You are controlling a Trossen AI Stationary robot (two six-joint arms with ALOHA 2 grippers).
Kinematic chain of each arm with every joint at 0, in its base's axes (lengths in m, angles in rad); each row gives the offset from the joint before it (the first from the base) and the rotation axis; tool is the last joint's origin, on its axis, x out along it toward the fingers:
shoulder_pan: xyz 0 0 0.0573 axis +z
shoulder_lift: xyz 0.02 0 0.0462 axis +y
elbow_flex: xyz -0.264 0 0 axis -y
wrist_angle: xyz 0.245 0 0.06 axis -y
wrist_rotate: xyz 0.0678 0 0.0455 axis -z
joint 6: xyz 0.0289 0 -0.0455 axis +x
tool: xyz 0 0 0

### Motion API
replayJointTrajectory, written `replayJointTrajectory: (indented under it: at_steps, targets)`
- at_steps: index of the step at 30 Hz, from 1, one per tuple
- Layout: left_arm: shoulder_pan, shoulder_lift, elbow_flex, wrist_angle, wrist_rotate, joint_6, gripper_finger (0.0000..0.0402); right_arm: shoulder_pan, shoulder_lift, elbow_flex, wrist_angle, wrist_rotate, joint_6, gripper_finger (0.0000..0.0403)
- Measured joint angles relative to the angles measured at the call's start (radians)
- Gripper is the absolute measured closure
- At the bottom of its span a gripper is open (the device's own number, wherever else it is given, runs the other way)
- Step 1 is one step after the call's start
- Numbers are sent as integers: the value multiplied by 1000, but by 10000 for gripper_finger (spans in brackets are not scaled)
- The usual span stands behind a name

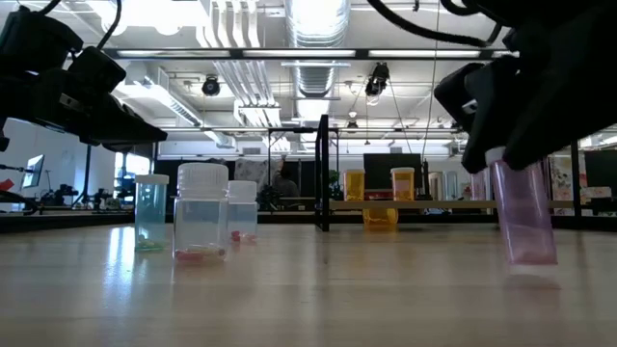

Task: Pick and place medicine bottles onto shelf by color
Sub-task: Put the top pink pill bottle on the shelf

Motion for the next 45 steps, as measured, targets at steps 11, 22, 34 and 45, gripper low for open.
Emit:
replayJointTrajectory:
  at_steps: [11,22,34,45]
  targets:
    - [0,2,0,0,0,0,402,-58,-134,0,-134,189,41,292]
    - [0,2,0,0,0,0,402,-491,-239,0,-132,322,-127,299]
    - [0,2,0,0,0,0,402,-871,-132,-1,17,131,-197,298]
    - [0,5,0,0,0,0,402,-900,-73,-1,98,130,-240,274]
